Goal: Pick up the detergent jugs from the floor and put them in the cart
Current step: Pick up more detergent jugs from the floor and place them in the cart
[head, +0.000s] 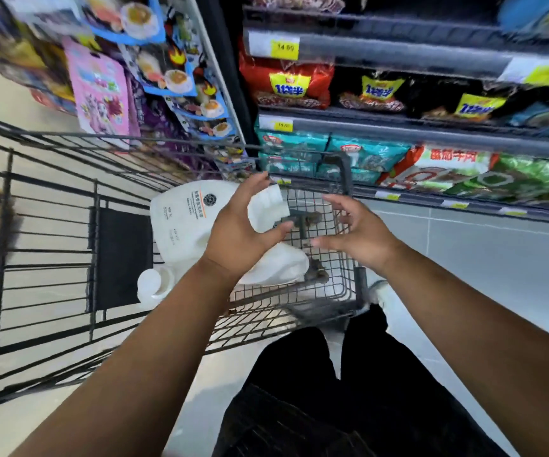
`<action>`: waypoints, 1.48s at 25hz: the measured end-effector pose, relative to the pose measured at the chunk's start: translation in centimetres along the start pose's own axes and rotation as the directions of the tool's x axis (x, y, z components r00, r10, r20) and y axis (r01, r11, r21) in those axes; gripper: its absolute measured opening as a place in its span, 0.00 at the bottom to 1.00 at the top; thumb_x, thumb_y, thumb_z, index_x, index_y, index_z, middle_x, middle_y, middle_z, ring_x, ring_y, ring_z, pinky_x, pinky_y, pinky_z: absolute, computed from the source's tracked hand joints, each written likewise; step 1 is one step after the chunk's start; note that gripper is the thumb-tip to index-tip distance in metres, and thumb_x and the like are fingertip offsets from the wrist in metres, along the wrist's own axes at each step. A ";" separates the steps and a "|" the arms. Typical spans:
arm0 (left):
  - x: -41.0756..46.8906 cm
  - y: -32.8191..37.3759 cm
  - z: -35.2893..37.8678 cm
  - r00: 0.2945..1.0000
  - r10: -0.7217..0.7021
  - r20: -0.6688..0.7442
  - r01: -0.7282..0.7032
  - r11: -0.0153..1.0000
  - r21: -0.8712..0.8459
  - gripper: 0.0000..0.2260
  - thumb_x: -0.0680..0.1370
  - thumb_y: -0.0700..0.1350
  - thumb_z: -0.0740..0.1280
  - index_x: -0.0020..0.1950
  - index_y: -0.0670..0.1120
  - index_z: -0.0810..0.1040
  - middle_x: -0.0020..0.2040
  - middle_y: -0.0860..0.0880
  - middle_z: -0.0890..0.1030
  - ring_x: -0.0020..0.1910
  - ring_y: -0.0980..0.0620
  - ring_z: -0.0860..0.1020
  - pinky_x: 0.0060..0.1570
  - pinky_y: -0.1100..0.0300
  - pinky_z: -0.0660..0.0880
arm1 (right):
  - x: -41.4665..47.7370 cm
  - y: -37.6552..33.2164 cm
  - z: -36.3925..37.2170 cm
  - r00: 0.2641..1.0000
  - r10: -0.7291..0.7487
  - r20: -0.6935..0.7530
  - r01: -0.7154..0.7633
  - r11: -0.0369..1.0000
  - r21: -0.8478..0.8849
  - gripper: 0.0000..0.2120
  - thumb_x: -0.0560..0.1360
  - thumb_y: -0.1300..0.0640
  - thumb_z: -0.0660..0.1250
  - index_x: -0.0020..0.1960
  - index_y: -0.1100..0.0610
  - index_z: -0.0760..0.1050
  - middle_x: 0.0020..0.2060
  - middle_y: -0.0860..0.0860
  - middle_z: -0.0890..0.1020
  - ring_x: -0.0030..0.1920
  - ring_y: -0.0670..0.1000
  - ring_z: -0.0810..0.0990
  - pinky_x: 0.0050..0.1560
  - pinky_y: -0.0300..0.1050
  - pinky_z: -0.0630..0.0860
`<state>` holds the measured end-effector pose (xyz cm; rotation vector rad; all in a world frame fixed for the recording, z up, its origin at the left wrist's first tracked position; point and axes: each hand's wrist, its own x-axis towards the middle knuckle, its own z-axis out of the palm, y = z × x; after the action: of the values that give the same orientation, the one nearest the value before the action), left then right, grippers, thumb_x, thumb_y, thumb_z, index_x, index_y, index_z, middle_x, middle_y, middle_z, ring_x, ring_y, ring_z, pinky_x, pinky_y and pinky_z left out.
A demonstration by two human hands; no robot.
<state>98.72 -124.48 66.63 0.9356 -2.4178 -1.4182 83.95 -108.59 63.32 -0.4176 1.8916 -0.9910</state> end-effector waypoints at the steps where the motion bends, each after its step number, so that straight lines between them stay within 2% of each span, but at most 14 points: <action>1: 0.4 2.1 0.2 0.999 0.025 0.031 -0.025 1.000 0.002 0.33 0.70 0.47 0.77 0.72 0.50 0.66 0.64 0.62 0.73 0.63 0.71 0.69 0.61 0.76 0.63 | -1.5 -0.6 -1.8 0.999 -0.019 -0.047 0.020 1.000 0.020 0.37 0.64 0.54 0.81 0.66 0.37 0.68 0.70 0.46 0.68 0.69 0.49 0.67 0.64 0.46 0.69; 3: 1.2 6.5 1.6 0.992 0.081 0.095 -0.081 0.997 -0.004 0.35 0.70 0.48 0.77 0.73 0.53 0.64 0.66 0.57 0.74 0.66 0.64 0.70 0.65 0.71 0.64 | -4.8 -1.4 -6.0 0.986 -0.067 -0.151 0.077 0.995 0.066 0.34 0.65 0.54 0.80 0.64 0.37 0.68 0.69 0.46 0.69 0.67 0.48 0.68 0.60 0.44 0.70; 6: 1.5 13.1 5.8 0.966 0.177 0.189 -0.172 0.984 -0.043 0.36 0.70 0.45 0.76 0.73 0.54 0.62 0.67 0.54 0.73 0.68 0.60 0.69 0.69 0.64 0.63 | -10.2 -1.0 -12.8 0.932 -0.114 -0.345 0.161 0.981 0.110 0.33 0.67 0.52 0.78 0.67 0.42 0.69 0.67 0.46 0.72 0.65 0.49 0.71 0.61 0.48 0.73; 8: 1.3 16.9 9.2 0.939 0.218 0.264 -0.207 0.976 -0.069 0.36 0.70 0.45 0.77 0.72 0.58 0.61 0.66 0.55 0.72 0.68 0.58 0.70 0.70 0.60 0.64 | -13.8 0.2 -17.1 0.887 -0.102 -0.450 0.189 0.970 0.154 0.31 0.68 0.54 0.78 0.68 0.45 0.70 0.65 0.47 0.73 0.61 0.48 0.74 0.55 0.39 0.74; 10: 0.6 21.6 13.9 0.899 0.278 0.338 -0.271 0.960 -0.069 0.36 0.70 0.47 0.77 0.72 0.60 0.62 0.66 0.57 0.73 0.67 0.58 0.71 0.69 0.59 0.66 | -18.6 2.4 -22.2 0.834 -0.125 -0.537 0.234 0.962 0.139 0.29 0.69 0.56 0.77 0.66 0.43 0.71 0.63 0.47 0.74 0.56 0.44 0.75 0.47 0.28 0.71; 13: -1.5 29.7 22.4 0.832 0.348 0.432 -0.350 0.933 -0.077 0.36 0.70 0.48 0.77 0.72 0.58 0.63 0.66 0.59 0.72 0.64 0.61 0.72 0.66 0.61 0.68 | -26.3 7.0 -30.2 0.746 -0.141 -0.651 0.233 0.971 0.057 0.27 0.69 0.54 0.76 0.65 0.41 0.70 0.62 0.46 0.72 0.54 0.38 0.73 0.49 0.23 0.65; 16: -4.0 36.7 31.4 0.756 0.403 0.515 -0.408 0.906 -0.110 0.36 0.69 0.48 0.77 0.73 0.57 0.63 0.68 0.56 0.71 0.65 0.58 0.72 0.67 0.57 0.69 | -33.7 11.7 -37.5 0.648 -0.125 -0.751 0.207 0.978 0.016 0.27 0.69 0.53 0.76 0.64 0.40 0.70 0.63 0.45 0.71 0.59 0.41 0.70 0.57 0.30 0.63; 20: -7.6 45.5 42.5 0.628 0.481 0.612 -0.505 0.850 -0.150 0.35 0.70 0.49 0.77 0.72 0.58 0.63 0.68 0.56 0.71 0.64 0.57 0.73 0.66 0.55 0.70 | -42.5 18.1 -45.2 0.502 -0.020 -0.864 0.164 0.984 0.072 0.30 0.69 0.50 0.76 0.68 0.42 0.71 0.63 0.46 0.72 0.61 0.46 0.71 0.59 0.39 0.66; 23: -10.1 51.6 50.3 0.489 0.539 0.685 -0.565 0.795 -0.222 0.35 0.69 0.50 0.78 0.69 0.61 0.62 0.66 0.57 0.72 0.63 0.57 0.74 0.66 0.54 0.70 | -48.1 22.3 -49.9 0.375 0.067 -0.924 0.178 0.974 0.143 0.28 0.69 0.51 0.76 0.64 0.38 0.70 0.62 0.47 0.73 0.60 0.49 0.72 0.57 0.42 0.66; 26: -11.4 55.9 57.3 0.372 0.570 0.733 -0.626 0.736 -0.255 0.36 0.68 0.52 0.78 0.72 0.58 0.63 0.66 0.57 0.72 0.64 0.56 0.73 0.66 0.54 0.70 | -51.8 25.6 -54.1 0.258 0.130 -0.957 0.155 0.972 0.174 0.28 0.69 0.51 0.76 0.67 0.42 0.70 0.62 0.48 0.73 0.60 0.51 0.73 0.57 0.41 0.66; 28: -11.9 58.8 62.6 0.312 0.556 0.770 -0.632 0.727 -0.269 0.36 0.69 0.52 0.77 0.73 0.56 0.63 0.68 0.57 0.72 0.64 0.56 0.73 0.66 0.55 0.69 | -53.7 28.0 -57.5 0.186 0.174 -0.967 0.153 0.967 0.204 0.28 0.70 0.51 0.76 0.67 0.43 0.70 0.63 0.47 0.73 0.61 0.51 0.73 0.58 0.42 0.68; 31: -11.9 63.0 70.6 0.234 0.559 0.795 -0.606 0.723 -0.330 0.35 0.70 0.53 0.76 0.72 0.60 0.63 0.66 0.58 0.72 0.63 0.57 0.73 0.63 0.58 0.70 | -55.2 31.5 -63.2 0.110 0.238 -0.965 0.155 0.955 0.253 0.28 0.70 0.51 0.76 0.67 0.42 0.69 0.64 0.48 0.72 0.61 0.51 0.73 0.59 0.45 0.71; 34: -11.2 67.2 77.9 0.158 0.541 0.826 -0.557 0.740 -0.378 0.35 0.71 0.50 0.76 0.73 0.59 0.63 0.67 0.58 0.71 0.63 0.59 0.72 0.62 0.60 0.69 | -56.1 34.3 -68.8 0.036 0.286 -0.958 0.152 0.946 0.288 0.30 0.70 0.51 0.75 0.69 0.43 0.68 0.65 0.48 0.72 0.62 0.51 0.73 0.57 0.43 0.70; 37: -10.3 72.8 85.6 0.064 0.535 0.842 -0.567 0.714 -0.410 0.34 0.71 0.49 0.76 0.73 0.57 0.64 0.68 0.56 0.72 0.64 0.59 0.72 0.63 0.61 0.68 | -57.7 36.9 -74.8 -0.059 0.351 -0.935 0.196 0.922 0.334 0.28 0.71 0.51 0.74 0.67 0.40 0.68 0.65 0.47 0.72 0.62 0.50 0.73 0.55 0.41 0.69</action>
<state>37.16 -31.58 84.08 -1.2829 -2.8422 -1.7717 53.83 -14.45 86.09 1.1294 2.8085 -1.8295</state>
